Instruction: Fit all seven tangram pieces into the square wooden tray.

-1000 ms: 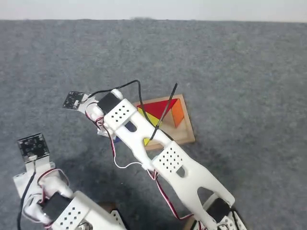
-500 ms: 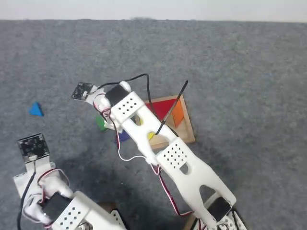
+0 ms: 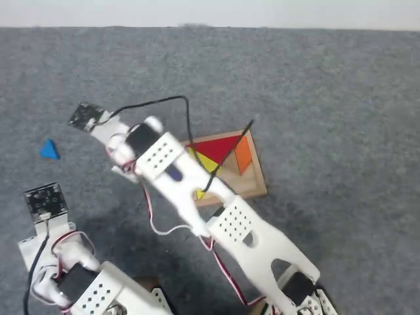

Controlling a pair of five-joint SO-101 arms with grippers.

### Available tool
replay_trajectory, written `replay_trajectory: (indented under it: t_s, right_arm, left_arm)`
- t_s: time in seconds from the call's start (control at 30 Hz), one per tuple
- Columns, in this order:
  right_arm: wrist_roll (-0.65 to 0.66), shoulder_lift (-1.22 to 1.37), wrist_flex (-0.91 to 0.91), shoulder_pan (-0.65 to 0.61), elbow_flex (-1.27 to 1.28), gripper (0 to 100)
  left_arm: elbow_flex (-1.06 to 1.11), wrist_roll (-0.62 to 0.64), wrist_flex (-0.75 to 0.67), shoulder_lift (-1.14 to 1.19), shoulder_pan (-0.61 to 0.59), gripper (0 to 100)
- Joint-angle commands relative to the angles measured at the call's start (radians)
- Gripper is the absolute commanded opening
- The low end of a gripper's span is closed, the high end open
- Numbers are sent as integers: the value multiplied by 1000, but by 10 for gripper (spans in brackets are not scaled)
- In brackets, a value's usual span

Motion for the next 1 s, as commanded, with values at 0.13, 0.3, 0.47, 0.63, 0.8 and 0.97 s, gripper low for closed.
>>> replay_trajectory:
  t_s: [0.13, 0.3, 0.47, 0.63, 0.8, 0.97]
  right_arm:
    - [-305, 5, -64, 1, -20, 251]
    - [-308, 53, -39, 10, -5, 249]
    - [-308, 127, -38, 7, -12, 249]
    - [-307, 120, -28, 8, -26, 238]
    - [-307, 131, 22, 10, -89, 64]
    - [-299, 127, 71, 13, -121, 9]
  left_arm:
    - [-8, -8, 5, -8, 8, 149]
    - [-8, -8, 6, -8, 8, 149]
    - [-8, -9, 25, -11, 8, 150]
    - [-8, -9, 23, -11, 8, 150]
    - [-8, -9, 25, -11, 8, 150]
    - [-8, -9, 25, -11, 9, 151]
